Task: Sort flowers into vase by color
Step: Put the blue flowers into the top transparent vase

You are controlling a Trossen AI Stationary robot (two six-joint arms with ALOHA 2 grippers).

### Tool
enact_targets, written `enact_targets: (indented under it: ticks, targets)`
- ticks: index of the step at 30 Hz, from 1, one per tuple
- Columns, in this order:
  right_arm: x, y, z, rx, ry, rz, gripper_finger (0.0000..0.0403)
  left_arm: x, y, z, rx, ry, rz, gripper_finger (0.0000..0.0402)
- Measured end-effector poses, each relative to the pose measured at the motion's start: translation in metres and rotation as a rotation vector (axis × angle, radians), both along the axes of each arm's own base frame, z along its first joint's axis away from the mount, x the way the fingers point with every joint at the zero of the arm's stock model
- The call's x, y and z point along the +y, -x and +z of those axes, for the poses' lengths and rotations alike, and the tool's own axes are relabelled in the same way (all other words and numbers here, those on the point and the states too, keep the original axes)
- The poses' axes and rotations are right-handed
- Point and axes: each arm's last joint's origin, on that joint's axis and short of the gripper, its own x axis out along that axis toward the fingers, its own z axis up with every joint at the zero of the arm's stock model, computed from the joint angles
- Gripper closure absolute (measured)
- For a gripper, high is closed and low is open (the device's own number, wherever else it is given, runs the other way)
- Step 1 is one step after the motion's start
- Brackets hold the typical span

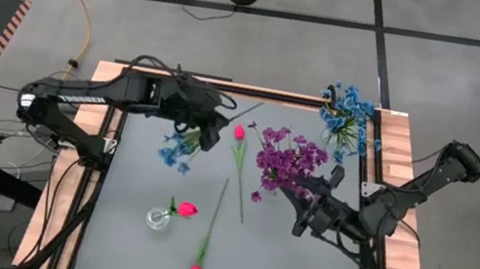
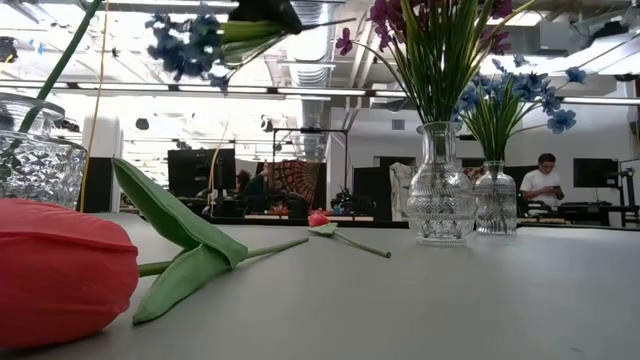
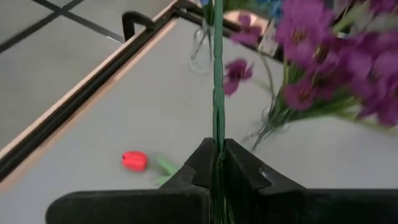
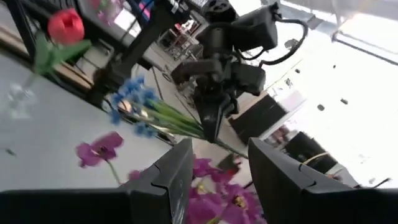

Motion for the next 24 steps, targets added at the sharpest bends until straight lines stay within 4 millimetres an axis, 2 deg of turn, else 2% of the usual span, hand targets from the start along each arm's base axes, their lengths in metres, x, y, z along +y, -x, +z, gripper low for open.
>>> enact_targets:
  ticks: [8, 17, 24]
  targets:
    - [-0.013, -0.010, 0.001, 0.092, 0.249, 0.012, 0.0220, 0.004, 0.001, 0.020, -0.134, 0.186, 0.029, 0.0393]
    - [-0.029, -0.021, 0.004, 0.098, 0.373, 0.051, 0.0220, 0.008, -0.005, 0.034, -0.336, 0.436, 0.088, 0.0393]
    - [-0.041, -0.028, 0.004, 0.125, 0.524, 0.088, 0.0220, 0.009, -0.009, 0.046, -0.488, 0.517, 0.103, 0.0393]
